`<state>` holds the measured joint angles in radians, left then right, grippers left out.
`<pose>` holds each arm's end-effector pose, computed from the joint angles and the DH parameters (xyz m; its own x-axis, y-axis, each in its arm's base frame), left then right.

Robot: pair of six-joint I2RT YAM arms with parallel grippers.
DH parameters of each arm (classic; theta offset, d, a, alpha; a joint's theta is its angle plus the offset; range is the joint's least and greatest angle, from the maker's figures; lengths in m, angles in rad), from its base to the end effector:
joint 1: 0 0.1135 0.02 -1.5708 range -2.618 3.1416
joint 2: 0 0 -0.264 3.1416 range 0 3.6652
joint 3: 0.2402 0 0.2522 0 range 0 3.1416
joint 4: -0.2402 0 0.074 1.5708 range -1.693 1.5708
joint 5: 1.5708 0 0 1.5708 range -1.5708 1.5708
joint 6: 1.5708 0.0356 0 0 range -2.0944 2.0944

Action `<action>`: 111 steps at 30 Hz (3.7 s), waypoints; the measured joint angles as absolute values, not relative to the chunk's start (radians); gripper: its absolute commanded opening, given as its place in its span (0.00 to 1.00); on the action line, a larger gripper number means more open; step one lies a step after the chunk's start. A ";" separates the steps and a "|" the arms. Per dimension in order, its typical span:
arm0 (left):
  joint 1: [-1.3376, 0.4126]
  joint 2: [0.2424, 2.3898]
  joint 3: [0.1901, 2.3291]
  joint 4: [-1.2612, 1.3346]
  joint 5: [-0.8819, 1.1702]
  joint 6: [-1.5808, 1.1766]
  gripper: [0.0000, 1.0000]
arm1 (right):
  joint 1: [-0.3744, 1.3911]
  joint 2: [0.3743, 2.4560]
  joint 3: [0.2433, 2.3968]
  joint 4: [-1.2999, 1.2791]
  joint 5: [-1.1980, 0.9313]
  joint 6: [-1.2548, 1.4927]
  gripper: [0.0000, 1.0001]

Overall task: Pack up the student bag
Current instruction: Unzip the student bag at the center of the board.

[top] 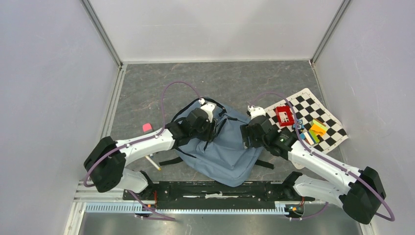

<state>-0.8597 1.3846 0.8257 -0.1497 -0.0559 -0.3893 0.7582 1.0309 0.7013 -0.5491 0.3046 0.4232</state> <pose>0.1933 -0.2213 0.2226 -0.6696 0.1966 -0.7163 0.5131 0.8197 -0.2545 0.1557 0.1328 0.2343 -0.7220 -0.1442 -0.6767 -0.2418 0.9690 0.0515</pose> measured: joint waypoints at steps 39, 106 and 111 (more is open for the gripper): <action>-0.860 1.255 0.580 0.085 -0.200 -0.793 0.36 | 0.724 1.447 1.092 -0.325 0.413 -0.014 0.94; -0.860 1.329 0.418 0.474 -0.151 -0.916 0.02 | 1.122 1.254 0.945 -0.450 0.672 0.258 0.98; -0.860 1.329 0.418 0.474 -0.147 -0.916 0.02 | 1.139 1.364 0.994 -0.442 0.656 0.237 0.98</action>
<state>-0.8597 1.3289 0.4175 0.4740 -0.1471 -0.9161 1.1393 1.3640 0.9943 -0.4419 0.6559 0.2375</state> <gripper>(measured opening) 0.051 0.979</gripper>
